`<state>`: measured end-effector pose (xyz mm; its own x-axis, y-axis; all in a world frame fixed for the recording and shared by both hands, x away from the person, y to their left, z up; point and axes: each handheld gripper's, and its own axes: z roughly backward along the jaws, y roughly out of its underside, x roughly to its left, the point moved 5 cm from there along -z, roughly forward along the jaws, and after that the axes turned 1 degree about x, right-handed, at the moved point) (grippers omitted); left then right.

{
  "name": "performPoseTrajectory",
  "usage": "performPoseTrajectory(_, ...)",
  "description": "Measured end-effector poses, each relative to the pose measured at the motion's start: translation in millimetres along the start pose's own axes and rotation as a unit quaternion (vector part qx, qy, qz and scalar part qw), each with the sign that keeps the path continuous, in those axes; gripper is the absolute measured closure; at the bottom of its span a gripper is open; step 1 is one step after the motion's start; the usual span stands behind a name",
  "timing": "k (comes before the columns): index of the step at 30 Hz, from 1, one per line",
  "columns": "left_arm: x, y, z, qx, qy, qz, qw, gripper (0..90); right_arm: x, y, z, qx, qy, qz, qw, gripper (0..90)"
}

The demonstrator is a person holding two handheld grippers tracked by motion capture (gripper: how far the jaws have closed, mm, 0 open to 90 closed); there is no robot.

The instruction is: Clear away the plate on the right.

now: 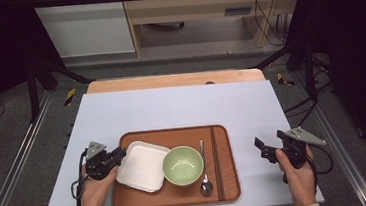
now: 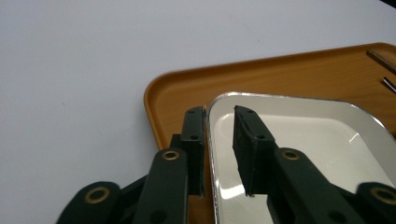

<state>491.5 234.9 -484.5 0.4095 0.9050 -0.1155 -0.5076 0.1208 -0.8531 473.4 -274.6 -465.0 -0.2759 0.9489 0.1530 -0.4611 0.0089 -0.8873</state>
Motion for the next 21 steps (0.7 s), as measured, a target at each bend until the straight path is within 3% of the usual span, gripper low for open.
performPoseTrajectory(3,1.9,-3.1,2.7,-0.009,-0.015,-0.028,0.9995,68.4,2.8,0.4,-0.6,0.0,-0.006,0.001,1.0,9.0)
performPoseTrajectory(6,5.2,-5.3,6.0,-0.026,-0.015,-0.027,0.9992,61.8,5.2,0.5,-1.5,-0.002,-0.011,0.005,0.9999,9.0)
performPoseTrajectory(10,4.6,-9.5,10.1,-0.045,-0.015,-0.071,0.9963,50.0,9.5,0.2,-2.0,-0.003,-0.024,0.005,0.9997,8.7)
performPoseTrajectory(12,3.8,-13.2,11.8,-0.061,-0.005,-0.083,0.9947,38.9,11.4,-0.4,-1.9,-0.008,-0.026,0.01,0.9996,8.6)
performPoseTrajectory(17,3.5,-22.9,18.8,-0.097,0.021,-0.091,0.9909,13.8,16.6,-3.3,-0.5,-0.022,-0.03,0.02,0.9991,8.2)
performPoseTrajectory(21,3.3,-25.7,24.4,-0.112,0.038,-0.099,0.988,5.4,20.8,-5.7,-2.0,-0.033,-0.026,0.03,0.9987,8.5)
